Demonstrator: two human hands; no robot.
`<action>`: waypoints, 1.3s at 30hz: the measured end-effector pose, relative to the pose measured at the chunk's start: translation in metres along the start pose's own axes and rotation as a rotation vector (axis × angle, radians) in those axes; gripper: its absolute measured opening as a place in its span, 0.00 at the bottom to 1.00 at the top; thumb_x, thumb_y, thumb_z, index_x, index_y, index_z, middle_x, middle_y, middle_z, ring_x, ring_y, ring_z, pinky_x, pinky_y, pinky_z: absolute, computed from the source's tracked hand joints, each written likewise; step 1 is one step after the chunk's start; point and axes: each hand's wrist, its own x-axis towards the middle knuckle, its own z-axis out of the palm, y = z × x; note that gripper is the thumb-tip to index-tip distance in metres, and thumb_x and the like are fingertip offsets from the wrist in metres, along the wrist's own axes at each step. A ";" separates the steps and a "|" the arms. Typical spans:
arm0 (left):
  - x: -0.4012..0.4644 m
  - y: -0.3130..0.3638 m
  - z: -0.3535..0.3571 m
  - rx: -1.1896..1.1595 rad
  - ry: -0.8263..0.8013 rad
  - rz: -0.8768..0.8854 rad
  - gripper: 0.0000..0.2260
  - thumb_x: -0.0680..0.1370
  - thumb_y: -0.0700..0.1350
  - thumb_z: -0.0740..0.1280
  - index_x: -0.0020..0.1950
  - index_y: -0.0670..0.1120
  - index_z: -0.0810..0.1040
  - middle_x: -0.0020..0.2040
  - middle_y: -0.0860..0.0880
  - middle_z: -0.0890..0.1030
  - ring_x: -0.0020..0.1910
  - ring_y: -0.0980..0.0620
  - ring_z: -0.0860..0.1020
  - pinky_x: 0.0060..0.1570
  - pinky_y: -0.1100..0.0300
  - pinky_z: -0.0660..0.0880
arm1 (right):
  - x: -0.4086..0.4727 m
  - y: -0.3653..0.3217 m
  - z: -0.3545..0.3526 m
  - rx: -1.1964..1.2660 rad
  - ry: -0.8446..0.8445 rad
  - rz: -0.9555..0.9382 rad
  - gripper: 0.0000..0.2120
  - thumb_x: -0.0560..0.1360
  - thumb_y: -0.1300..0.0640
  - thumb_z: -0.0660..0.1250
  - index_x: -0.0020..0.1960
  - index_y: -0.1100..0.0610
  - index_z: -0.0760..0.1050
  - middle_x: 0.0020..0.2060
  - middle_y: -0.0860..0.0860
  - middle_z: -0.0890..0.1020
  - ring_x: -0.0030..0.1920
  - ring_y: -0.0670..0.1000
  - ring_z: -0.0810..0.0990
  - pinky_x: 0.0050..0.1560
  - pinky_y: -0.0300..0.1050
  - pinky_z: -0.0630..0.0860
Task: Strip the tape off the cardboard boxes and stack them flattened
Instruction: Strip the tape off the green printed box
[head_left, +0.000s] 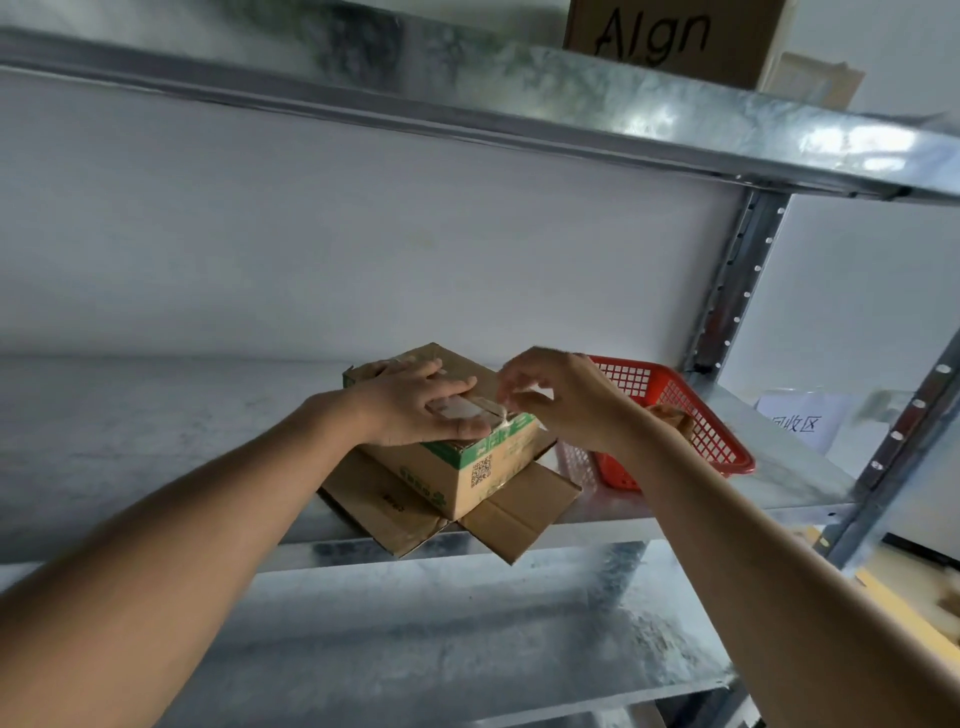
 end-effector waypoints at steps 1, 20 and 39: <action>0.001 0.000 -0.001 0.016 -0.007 0.004 0.50 0.59 0.90 0.49 0.79 0.74 0.49 0.85 0.55 0.47 0.83 0.43 0.44 0.77 0.31 0.45 | 0.002 0.000 0.004 0.015 -0.007 0.023 0.05 0.82 0.56 0.67 0.51 0.48 0.81 0.59 0.44 0.83 0.57 0.48 0.81 0.38 0.36 0.79; -0.004 0.002 -0.003 -0.093 -0.010 -0.021 0.46 0.57 0.90 0.54 0.75 0.80 0.52 0.84 0.62 0.48 0.83 0.49 0.44 0.78 0.38 0.47 | -0.042 -0.011 0.042 0.490 0.344 0.377 0.11 0.71 0.40 0.77 0.48 0.45 0.87 0.41 0.39 0.87 0.43 0.45 0.86 0.41 0.48 0.84; -0.028 0.015 0.009 0.209 0.118 -0.034 0.40 0.70 0.77 0.34 0.82 0.68 0.42 0.85 0.44 0.47 0.83 0.40 0.47 0.78 0.36 0.48 | 0.024 -0.070 -0.018 0.119 -0.266 0.716 0.15 0.76 0.66 0.74 0.59 0.68 0.75 0.39 0.59 0.87 0.32 0.48 0.86 0.31 0.35 0.80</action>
